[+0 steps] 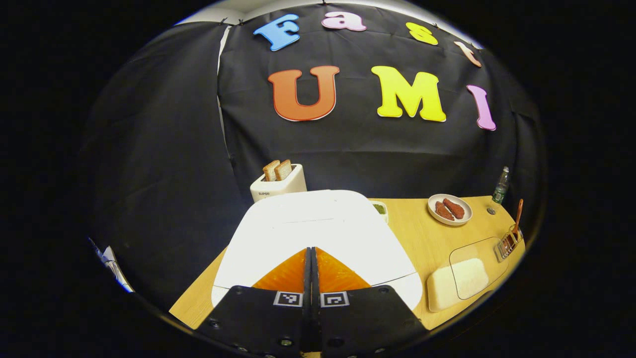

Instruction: Close the left gripper, press the button to open the rice cooker; take a wooden spoon from the chopstick holder with the right hand, scoop a spoonful of rice and pour it into the rice cooker, then put the wooden spoon back into the chopstick holder.

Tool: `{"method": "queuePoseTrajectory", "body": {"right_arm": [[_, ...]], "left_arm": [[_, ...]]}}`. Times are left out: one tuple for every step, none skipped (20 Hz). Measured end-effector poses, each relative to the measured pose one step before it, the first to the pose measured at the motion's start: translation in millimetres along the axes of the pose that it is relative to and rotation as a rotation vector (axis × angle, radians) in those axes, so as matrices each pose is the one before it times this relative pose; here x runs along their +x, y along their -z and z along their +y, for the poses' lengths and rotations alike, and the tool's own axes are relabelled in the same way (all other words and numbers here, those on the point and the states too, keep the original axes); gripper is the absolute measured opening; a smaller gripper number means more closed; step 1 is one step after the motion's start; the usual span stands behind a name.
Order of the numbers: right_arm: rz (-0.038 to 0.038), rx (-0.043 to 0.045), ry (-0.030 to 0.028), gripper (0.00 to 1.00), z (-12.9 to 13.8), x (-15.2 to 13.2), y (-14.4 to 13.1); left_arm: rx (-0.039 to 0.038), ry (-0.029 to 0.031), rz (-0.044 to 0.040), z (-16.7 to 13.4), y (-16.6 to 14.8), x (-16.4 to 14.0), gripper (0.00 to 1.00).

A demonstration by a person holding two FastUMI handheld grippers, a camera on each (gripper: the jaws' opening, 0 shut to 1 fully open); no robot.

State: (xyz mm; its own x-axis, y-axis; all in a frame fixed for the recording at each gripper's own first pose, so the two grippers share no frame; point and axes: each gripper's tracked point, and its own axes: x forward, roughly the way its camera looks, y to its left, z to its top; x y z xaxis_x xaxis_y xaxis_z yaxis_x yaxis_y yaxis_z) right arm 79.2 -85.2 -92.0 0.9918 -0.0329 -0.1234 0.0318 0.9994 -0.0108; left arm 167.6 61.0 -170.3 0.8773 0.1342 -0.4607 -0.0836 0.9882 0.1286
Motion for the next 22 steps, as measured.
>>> {"method": "queuePoseTrajectory", "body": {"right_arm": [[-0.00451, -0.00162, -0.01515, 1.0, 0.51, 0.19, 0.75], [-0.01937, -0.0033, -0.00621, 1.0, 0.15, -1.46, -4.37], [-0.01717, -0.00419, 0.00736, 1.0, -3.37, 0.22, -3.17], [-0.00803, -0.00333, 0.01137, 1.0, -4.18, 1.07, 1.14], [-0.0009, 0.00092, 0.00473, 1.0, -1.64, 0.43, 0.69], [0.00273, 0.00747, -0.00402, 1.0, 2.52, -1.17, 1.34], [0.00387, 0.00801, -0.00865, 1.0, 3.23, -0.94, 0.51], [0.00626, 0.00206, -0.00724, 1.0, 2.81, -0.11, 2.94], [0.00601, -0.00452, -0.00087, 1.0, 1.19, -0.65, 2.7], [0.00272, -0.00794, 0.00057, 1.0, 1.22, -0.43, 1.66], [0.00181, -0.00883, -0.00003, 1.0, 1.53, -0.92, 0.78], [0.00336, -0.00874, -0.00122, 1.0, 2.06, -0.94, 1.69], [0.00132, -0.0056, -0.00186, 1.0, 2.13, -1.02, 0.42], [0.00146, -0.00217, -0.00057, 1.0, 1.18, -0.74, 0.73], [0.00241, -0.00027, -0.00272, 1.0, 1.88, -0.9, -0.14], [0.00144, 0.00133, -0.004, 1.0, 1.88, -0.54, 1.41], [0.00161, 0.0008, -0.0022, 1.0, 1.01, -0.05, 0.56], [0.00362, -0.00176, 0.00129, 1.0, -0.72, 0.55, 2.12], [0.00339, -0.00215, 0.00289, 1.0, 0.36, 0.66, 0.38], [0.00387, -0.00047, 0.00305, 1.0, -0.1, 0.78, 0.79], [0.00241, 0.00145, 0.00096, 1.0, 0.54, 0.19, -0.87], [0.00104, 0.00183, 0.00058, 1.0, 0.7, 0.39, 1.12]], "left_arm": [[-0.00722, 0.0025, -0.01323, 0.42, -2.66, -2.63, 0.0], [-0.00652, 0.00144, 0.00502, -0.09, -0.18, 0.69, 0.0], [-0.00552, -0.0021, 0.00853, -0.94, 1.0, -1.76, 0.0], [0.00107, -0.00193, 0.00616, -0.34, 2.96, -1.45, 0.0], [0.00211, -0.00331, 0.01344, 0.11, 3.11, -0.7, 0.0], [-0.00361, -0.00543, 0.00125, 1.84, -0.06, -2.13, 0.0], [-0.00052, -0.00417, 0.00782, 0.21, 1.02, -0.82, 0.0], [0.00177, -0.0023, 0.00676, 0.49, 2.11, -1.25, 0.0], [-0.00462, -0.00317, 0.00044, 0.11, -0.44, -1.66, 0.0], [-0.00817, -0.00139, 0.00175, 0.28, 0.48, 0.65, 0.0], [-0.0038, 0.001, -0.00124, -0.31, 0.45, -0.28, 0.0], [0.00026, 0.00432, 0.00014, -0.66, 1.03, 2.68, 0.0], [-0.00512, 0.00077, 0.02315, -0.65, 3.65, -0.82, 0.0], [-0.00527, 0.00519, -0.02474, 0.93, -3.42, 2.13, 0.0], [-0.00429, 0.00544, 0.01677, 0.07, 3.24, 0.24, 0.0], [-0.00429, 0.00798, -0.01735, 0.06, -1.65, -2.0, 0.0], [-0.00582, 0.00391, -0.00332, 0.78, -0.93, -1.38, 0.0], [-0.00114, 0.00196, -0.00513, 0.32, -1.73, -1.6, 0.0], [-0.00206, -0.00163, -0.0105, 1.78, -4.53, -4.72, 0.0], [-0.00511, -0.00362, -0.01824, 2.44, -5.9, -3.15, 0.0], [-0.00299, -0.00835, -0.0233, 2.51, -9.55, -5.93, 0.0], [-0.00301, -0.00745, -0.02877, 2.95, -9.83, -7.04, 0.0]]}}
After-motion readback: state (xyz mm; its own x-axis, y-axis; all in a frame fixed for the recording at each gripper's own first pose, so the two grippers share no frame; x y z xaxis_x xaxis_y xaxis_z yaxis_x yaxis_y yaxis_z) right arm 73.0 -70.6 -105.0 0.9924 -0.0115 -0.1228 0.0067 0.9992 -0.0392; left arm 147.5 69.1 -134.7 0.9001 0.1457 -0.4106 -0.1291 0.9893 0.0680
